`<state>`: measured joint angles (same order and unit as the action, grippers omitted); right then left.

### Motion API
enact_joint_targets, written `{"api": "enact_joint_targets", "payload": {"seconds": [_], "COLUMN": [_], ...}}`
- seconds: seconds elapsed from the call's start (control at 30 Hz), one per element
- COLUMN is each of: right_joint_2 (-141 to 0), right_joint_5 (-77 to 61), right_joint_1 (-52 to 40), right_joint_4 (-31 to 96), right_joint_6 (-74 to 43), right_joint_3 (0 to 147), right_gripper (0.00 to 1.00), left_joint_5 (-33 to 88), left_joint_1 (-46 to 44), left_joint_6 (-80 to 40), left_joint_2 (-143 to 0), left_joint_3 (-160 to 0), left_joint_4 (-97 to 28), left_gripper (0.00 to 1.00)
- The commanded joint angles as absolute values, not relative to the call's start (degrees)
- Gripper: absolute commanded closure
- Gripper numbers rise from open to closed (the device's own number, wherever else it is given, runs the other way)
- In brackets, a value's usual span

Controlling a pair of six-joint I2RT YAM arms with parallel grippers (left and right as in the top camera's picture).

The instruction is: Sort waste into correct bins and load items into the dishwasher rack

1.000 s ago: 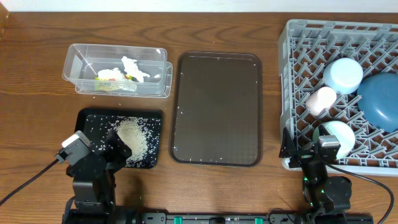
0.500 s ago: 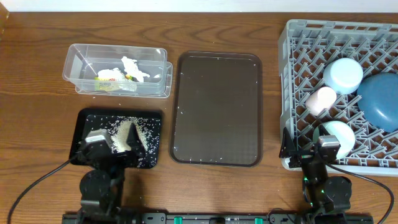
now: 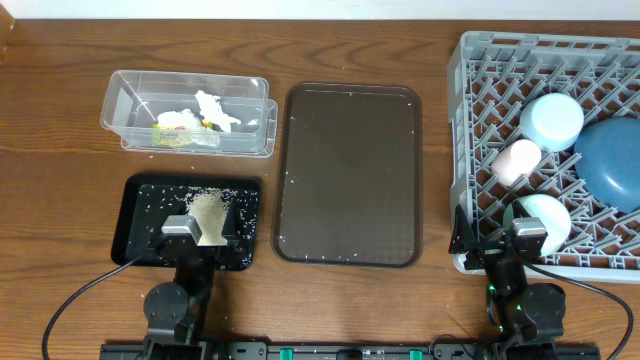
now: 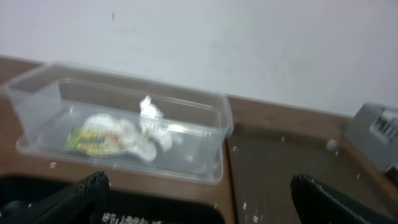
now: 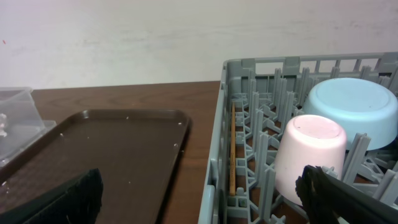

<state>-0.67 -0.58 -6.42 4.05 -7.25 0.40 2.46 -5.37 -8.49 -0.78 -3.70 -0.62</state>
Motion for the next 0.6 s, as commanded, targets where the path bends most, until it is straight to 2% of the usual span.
{"api": "enact_joint_targets", "payload": {"seconds": [0.0, 0.07, 0.3, 0.57], "right_joint_2": [-0.27, -0.27, -0.27, -0.27], "right_joint_5": [-0.27, -0.25, -0.25, -0.25], "right_joint_1": [-6.83, -6.83, -6.83, -6.83], "right_joint_4": [4.32, 4.32, 4.32, 4.32], "right_joint_6": [-8.1, -8.1, -8.1, -8.1], "right_joint_3": [0.32, 0.32, 0.32, 0.32], "right_gripper": [0.01, 0.01, 0.01, 0.01], "left_joint_5": [2.98, 2.81, 2.33, -0.91], "left_joint_1": [-5.48, -5.43, -5.43, -5.3], "left_joint_6": [-7.07, -7.09, -7.07, -7.09], "left_joint_2": [-0.1, -0.1, -0.1, -0.1], "left_joint_3": [-1.89, -0.1, -0.23, -0.23], "left_joint_4": [3.42, 7.92, 10.59, 2.46], "left_gripper": [0.05, 0.05, 0.05, 0.05]}}
